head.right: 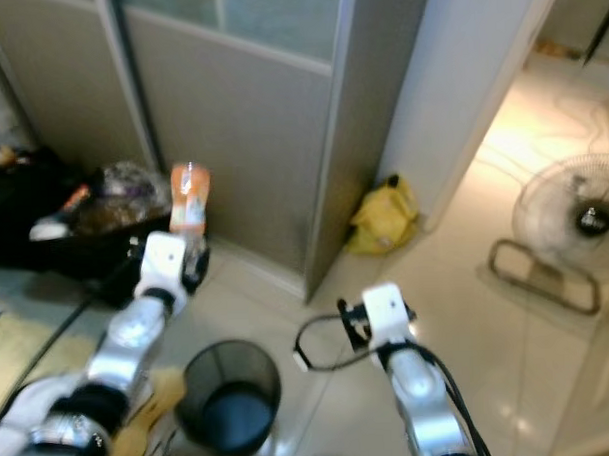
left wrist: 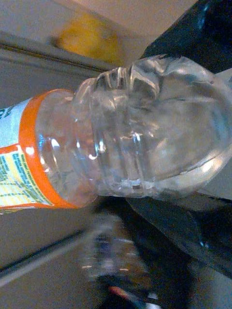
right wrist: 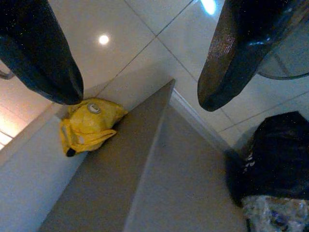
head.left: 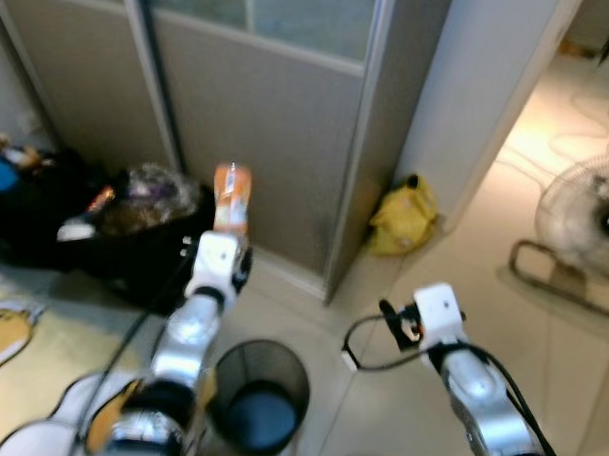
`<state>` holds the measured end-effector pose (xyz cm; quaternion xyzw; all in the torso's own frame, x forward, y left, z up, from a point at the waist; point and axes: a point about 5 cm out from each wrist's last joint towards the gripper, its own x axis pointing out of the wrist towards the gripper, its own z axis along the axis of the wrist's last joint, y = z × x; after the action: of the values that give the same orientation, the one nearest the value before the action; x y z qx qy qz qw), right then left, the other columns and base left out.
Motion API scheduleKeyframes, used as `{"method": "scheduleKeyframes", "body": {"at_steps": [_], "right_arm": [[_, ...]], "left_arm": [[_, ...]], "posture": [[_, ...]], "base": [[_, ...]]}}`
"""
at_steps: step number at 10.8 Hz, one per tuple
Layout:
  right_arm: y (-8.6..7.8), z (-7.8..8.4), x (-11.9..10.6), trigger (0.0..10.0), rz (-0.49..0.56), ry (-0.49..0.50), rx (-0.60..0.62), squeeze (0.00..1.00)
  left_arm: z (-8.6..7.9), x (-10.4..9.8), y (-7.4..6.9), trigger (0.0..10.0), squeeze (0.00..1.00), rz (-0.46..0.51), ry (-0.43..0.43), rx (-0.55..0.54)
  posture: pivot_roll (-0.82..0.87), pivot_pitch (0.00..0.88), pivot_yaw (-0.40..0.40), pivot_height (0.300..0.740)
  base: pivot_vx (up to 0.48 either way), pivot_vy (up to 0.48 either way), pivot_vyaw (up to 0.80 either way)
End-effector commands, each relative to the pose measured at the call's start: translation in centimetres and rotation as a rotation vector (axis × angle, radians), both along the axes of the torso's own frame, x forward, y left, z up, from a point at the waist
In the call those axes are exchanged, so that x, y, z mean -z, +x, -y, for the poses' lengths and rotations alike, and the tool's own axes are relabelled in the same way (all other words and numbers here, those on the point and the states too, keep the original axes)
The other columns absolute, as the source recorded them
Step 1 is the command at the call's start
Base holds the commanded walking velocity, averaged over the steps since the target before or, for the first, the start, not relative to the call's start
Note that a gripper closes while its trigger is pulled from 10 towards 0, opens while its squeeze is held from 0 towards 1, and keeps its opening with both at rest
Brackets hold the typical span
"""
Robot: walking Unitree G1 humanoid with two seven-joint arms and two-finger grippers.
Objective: Clean up the room
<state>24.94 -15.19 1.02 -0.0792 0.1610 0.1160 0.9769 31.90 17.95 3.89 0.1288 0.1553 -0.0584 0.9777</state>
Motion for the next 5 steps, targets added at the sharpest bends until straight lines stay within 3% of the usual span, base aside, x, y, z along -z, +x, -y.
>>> {"method": "scheduleKeyframes", "body": {"at_steps": [1,2,4,5], "right_arm": [[-0.7,-0.9,0.6,10.0,-0.061,0.04,-0.049,0.0],[-1.2,-1.0,0.9,10.0,-0.093,0.064,-0.066,0.0],[-3.8,-0.8,1.3,10.0,-0.153,0.055,-0.068,0.0],[-5.1,-0.6,1.0,10.0,-0.165,0.035,-0.086,0.0]], "left_arm": [[-1.2,2.2,-1.3,10.0,0.0,-0.138,0.044,-0.002],[-1.2,3.2,-1.9,10.0,0.0,-0.213,0.077,0.015],[0.3,3.9,-1.8,10.0,0.0,-0.261,0.104,-0.04],[0.3,4.2,-1.8,10.0,0.0,-0.286,0.077,-0.094]], "posture": [[-0.16,0.076,-0.057,0.74],[-0.16,0.095,-0.056,0.74],[-0.22,0.21,-0.077,0.74],[-0.26,0.251,-0.086,0.74]], "base": [[0.0,0.0,0.0],[0.0,0.0,0.0],[0.0,0.0,0.0],[0.0,0.0,0.0]]}}
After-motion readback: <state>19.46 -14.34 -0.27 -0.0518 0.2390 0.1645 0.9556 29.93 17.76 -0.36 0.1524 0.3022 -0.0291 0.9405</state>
